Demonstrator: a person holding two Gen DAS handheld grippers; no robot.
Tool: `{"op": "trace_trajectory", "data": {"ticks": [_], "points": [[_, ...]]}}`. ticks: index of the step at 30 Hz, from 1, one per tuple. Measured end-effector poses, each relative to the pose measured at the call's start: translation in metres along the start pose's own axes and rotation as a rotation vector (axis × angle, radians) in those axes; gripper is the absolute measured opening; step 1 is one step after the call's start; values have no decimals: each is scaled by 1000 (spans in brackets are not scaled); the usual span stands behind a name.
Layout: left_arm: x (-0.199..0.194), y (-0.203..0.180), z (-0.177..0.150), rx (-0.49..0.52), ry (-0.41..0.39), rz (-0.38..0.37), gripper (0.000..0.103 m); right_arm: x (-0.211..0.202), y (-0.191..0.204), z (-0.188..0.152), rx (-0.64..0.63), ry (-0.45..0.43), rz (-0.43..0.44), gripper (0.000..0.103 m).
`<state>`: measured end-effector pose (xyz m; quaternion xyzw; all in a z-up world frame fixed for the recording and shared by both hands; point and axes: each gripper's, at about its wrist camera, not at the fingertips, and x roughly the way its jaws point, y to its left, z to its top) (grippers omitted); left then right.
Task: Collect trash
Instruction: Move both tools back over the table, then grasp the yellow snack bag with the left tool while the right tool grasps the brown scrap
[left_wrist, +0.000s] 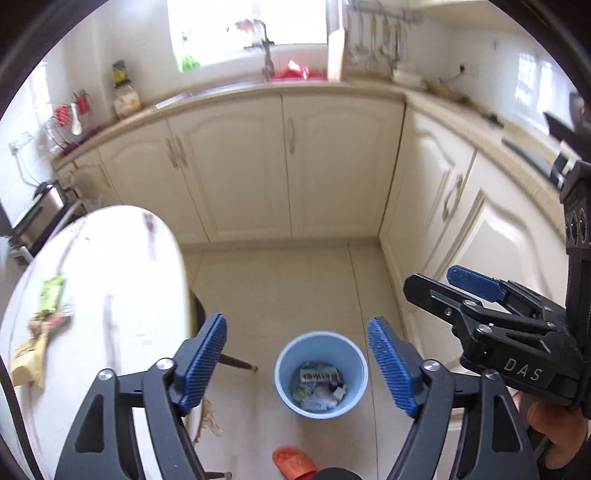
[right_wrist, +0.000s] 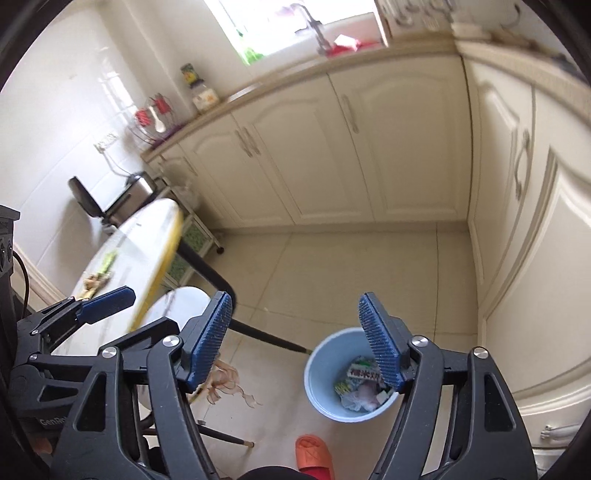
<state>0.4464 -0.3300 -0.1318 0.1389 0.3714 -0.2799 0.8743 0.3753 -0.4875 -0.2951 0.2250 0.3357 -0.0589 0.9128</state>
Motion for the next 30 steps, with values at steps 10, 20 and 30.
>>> {"op": "trace_trajectory", "data": {"ticks": [10, 20, 30], "points": [[-126, 73, -59, -99, -198, 148, 100, -55, 142, 6, -195, -98, 71, 88], [-188, 164, -143, -249, -136, 262, 102, -6, 259, -17, -362, 9, 134, 89], [-141, 237, -154, -320, 23, 267, 102, 75, 286, -29, -398, 145, 162, 89]]}}
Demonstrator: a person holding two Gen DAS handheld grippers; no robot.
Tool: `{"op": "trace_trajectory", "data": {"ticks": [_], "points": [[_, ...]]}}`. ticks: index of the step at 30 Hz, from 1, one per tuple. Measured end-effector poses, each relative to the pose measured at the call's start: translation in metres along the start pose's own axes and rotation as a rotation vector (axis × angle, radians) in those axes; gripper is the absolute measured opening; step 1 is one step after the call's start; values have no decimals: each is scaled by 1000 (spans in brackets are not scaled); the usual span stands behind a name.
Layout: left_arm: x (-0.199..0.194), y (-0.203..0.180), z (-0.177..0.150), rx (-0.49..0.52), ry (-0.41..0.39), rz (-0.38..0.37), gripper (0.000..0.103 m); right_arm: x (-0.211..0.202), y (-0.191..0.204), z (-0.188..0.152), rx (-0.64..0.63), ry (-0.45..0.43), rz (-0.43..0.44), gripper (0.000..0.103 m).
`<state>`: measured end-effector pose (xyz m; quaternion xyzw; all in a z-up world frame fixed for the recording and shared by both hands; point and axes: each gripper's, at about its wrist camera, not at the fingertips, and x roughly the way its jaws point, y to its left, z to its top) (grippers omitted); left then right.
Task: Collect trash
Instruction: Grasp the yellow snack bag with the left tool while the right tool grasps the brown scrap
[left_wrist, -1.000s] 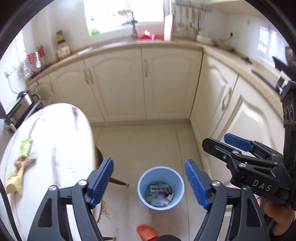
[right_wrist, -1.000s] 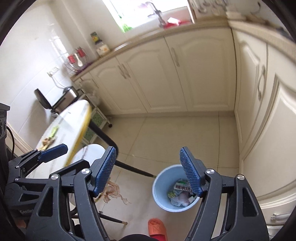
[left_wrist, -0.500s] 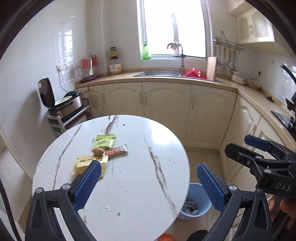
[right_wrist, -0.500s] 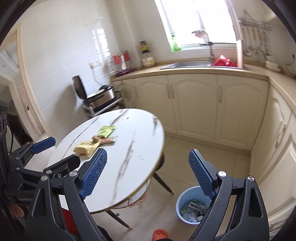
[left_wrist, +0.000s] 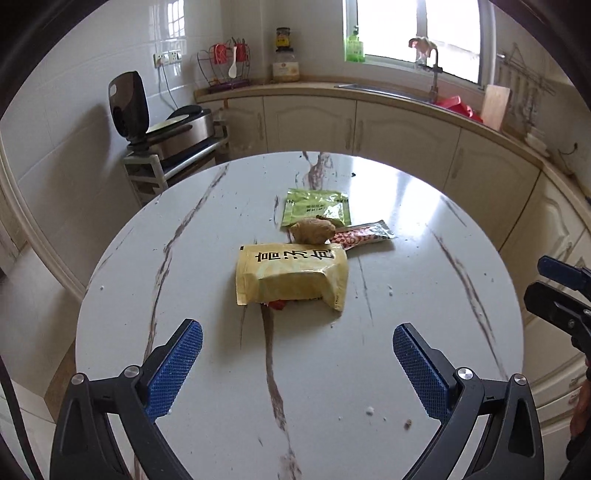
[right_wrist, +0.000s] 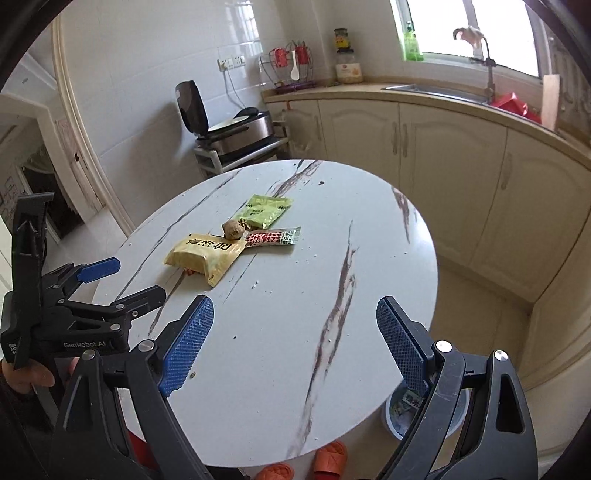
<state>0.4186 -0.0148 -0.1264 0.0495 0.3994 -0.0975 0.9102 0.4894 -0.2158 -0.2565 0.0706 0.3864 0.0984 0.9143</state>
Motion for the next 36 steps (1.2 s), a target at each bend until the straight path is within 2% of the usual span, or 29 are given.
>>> {"op": "trace_trajectory", "data": {"ticks": [6, 8, 11, 13, 15, 17, 20, 26, 33, 35, 36], "points": [[41, -13, 31, 42, 53, -10, 102, 36, -7, 10, 1, 40, 9, 89], [57, -14, 40, 55, 77, 23, 102, 42, -10, 13, 0, 48, 9, 89], [81, -13, 53, 64, 108, 35, 101, 53, -13, 18, -2, 57, 9, 89], [89, -14, 58, 48, 121, 22, 97, 60, -13, 23, -10, 64, 5, 89], [96, -9, 66, 32, 116, -5, 88, 66, -12, 28, -26, 70, 3, 89], [96, -2, 67, 22, 102, -21, 76, 73, -9, 32, -46, 79, -2, 89], [92, 10, 61, 8, 98, -64, 74, 86, -3, 37, -62, 99, -3, 89], [70, 44, 40, -41, 62, -89, 74, 100, 13, 41, -95, 118, 19, 89], [42, 85, 16, -104, 42, -37, 74, 125, 52, 59, -154, 113, 44, 89], [39, 94, 12, -115, 41, -18, 74, 136, 63, 64, -163, 106, 36, 82], [37, 97, 10, -120, 44, -18, 74, 142, 67, 66, -168, 115, 33, 75]]}}
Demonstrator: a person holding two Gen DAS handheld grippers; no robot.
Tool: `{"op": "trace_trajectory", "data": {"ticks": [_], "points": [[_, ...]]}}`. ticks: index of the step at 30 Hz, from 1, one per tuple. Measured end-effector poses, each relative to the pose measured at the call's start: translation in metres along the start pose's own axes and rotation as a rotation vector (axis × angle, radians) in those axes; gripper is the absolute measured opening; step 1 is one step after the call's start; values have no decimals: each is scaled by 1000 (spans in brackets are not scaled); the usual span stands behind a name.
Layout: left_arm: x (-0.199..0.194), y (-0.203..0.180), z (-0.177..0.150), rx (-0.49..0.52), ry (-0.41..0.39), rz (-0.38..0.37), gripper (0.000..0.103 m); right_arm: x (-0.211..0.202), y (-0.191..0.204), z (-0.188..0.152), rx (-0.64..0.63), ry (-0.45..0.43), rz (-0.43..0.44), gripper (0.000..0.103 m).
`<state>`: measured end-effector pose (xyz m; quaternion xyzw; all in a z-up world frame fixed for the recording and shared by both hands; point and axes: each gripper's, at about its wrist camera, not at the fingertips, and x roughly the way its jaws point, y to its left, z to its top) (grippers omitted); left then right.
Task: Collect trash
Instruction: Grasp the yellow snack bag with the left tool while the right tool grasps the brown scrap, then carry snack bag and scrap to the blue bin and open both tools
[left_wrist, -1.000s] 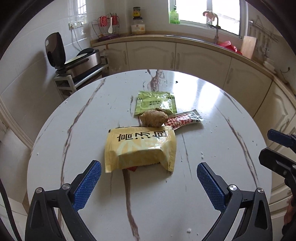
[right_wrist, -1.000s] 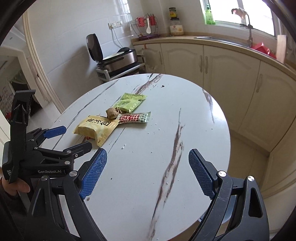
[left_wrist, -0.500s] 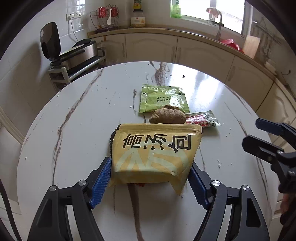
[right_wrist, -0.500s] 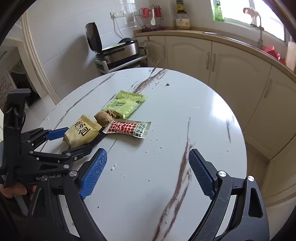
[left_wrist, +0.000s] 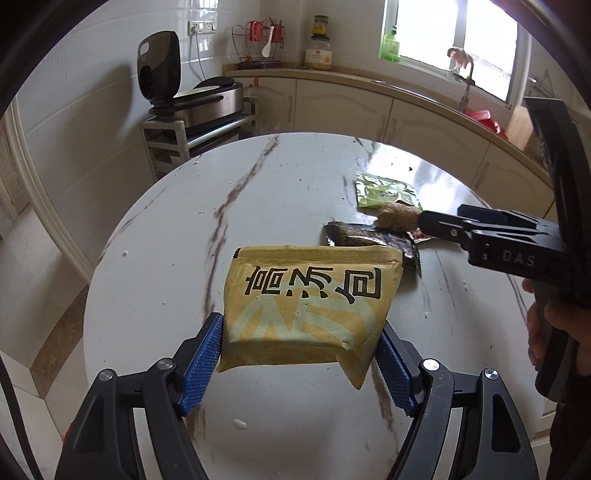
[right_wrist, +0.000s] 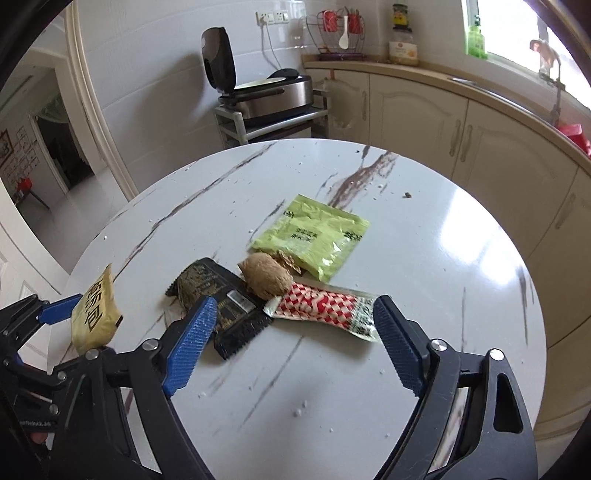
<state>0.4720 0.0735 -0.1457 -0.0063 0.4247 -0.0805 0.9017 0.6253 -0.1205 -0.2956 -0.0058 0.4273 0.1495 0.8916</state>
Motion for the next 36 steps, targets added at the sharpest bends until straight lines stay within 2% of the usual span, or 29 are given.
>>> {"op": "trace_trajectory", "data": {"ticks": [1, 5, 6, 7, 9, 11, 13, 20, 25, 31, 36], "points": [[-1, 4, -1, -6, 4, 1, 74, 7, 4, 3, -2, 14, 5, 68], [-7, 11, -5, -13, 5, 3, 74, 28, 13, 9, -6, 45, 5, 61], [-8, 11, -7, -14, 6, 0, 74, 32, 14, 10, -5, 48, 11, 53], [-8, 13, -7, -13, 5, -2, 74, 34, 15, 10, -13, 53, 17, 38], [-10, 12, -8, -11, 4, -6, 74, 34, 16, 9, -39, 48, 8, 36], [-13, 7, -8, -8, 0, -11, 74, 30, 13, 6, -27, 45, 38, 35], [-16, 4, -7, 0, -6, -20, 74, 20, 9, 2, -20, 28, 43, 29], [-38, -21, -5, 23, -45, -56, 74, -42, -15, -15, 17, -60, 64, 29], [-57, -62, -6, 81, -69, -93, 74, -100, -43, -38, 58, -142, 63, 29], [-68, -133, -5, 167, -56, -187, 74, -168, -94, -77, 140, -233, 48, 29], [-62, -216, 3, 252, -30, -273, 74, -210, -144, -121, 217, -274, -62, 29]]}}
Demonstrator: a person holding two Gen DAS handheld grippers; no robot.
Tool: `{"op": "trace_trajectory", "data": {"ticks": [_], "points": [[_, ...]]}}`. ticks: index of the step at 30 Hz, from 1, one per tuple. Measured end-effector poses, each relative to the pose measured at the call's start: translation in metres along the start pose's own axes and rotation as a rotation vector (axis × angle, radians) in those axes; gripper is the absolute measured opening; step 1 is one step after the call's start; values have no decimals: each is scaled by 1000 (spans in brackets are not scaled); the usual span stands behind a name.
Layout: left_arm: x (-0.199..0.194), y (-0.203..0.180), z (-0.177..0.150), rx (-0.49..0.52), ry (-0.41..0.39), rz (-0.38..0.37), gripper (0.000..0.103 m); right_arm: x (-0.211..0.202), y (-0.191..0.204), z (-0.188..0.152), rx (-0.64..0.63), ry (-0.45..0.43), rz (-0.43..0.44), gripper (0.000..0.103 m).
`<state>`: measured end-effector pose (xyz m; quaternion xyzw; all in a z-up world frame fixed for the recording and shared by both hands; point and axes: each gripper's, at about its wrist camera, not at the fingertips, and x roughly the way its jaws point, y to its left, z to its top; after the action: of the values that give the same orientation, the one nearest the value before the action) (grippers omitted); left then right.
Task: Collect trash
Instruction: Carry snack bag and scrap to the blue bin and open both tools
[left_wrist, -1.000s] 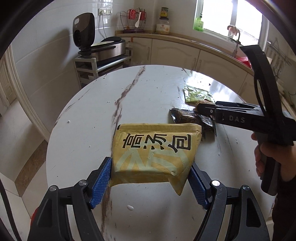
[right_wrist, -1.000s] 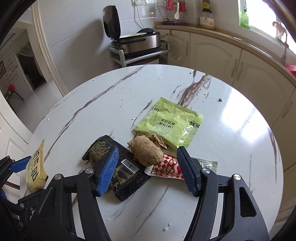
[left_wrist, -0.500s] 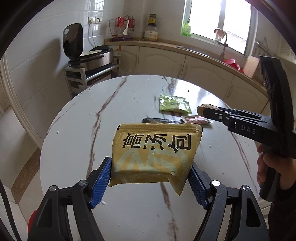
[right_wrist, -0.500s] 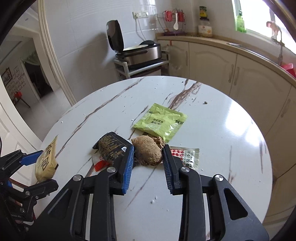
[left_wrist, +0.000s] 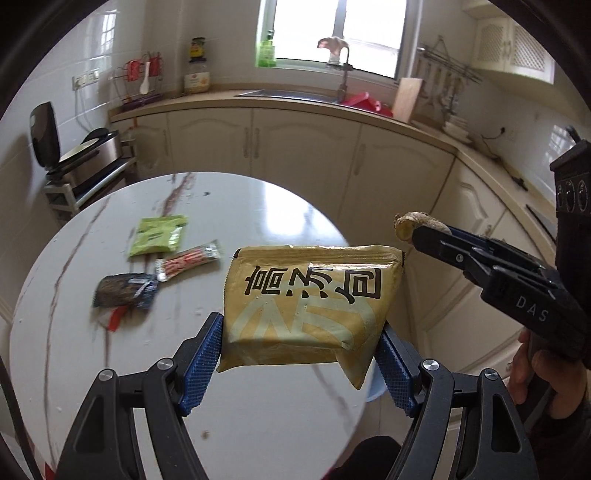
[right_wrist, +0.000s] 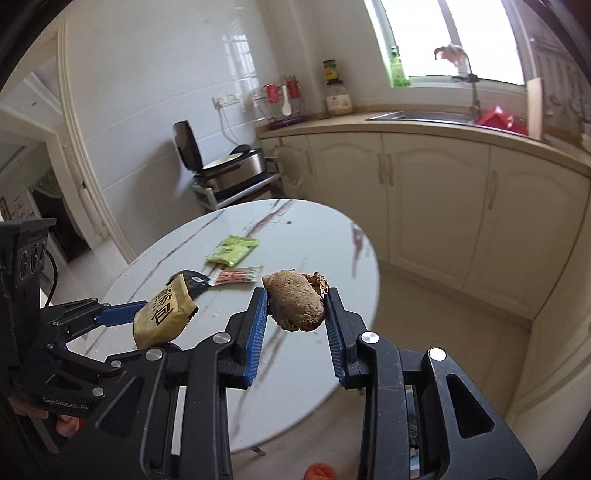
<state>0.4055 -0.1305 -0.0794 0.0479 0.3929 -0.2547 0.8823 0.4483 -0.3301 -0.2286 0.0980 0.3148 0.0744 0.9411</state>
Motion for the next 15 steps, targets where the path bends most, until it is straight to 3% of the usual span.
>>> {"op": "trace_trajectory", "data": {"ticks": [7, 10, 15], "points": [[70, -99, 31, 133, 68, -98, 74, -34, -95, -41, 154, -3, -145, 30], [104, -128, 37, 196, 108, -122, 74, -39, -131, -63, 203, 15, -221, 30], [167, -154, 40, 254, 197, -145, 74, -34, -178, -93, 293, 62, -262, 30]]}}
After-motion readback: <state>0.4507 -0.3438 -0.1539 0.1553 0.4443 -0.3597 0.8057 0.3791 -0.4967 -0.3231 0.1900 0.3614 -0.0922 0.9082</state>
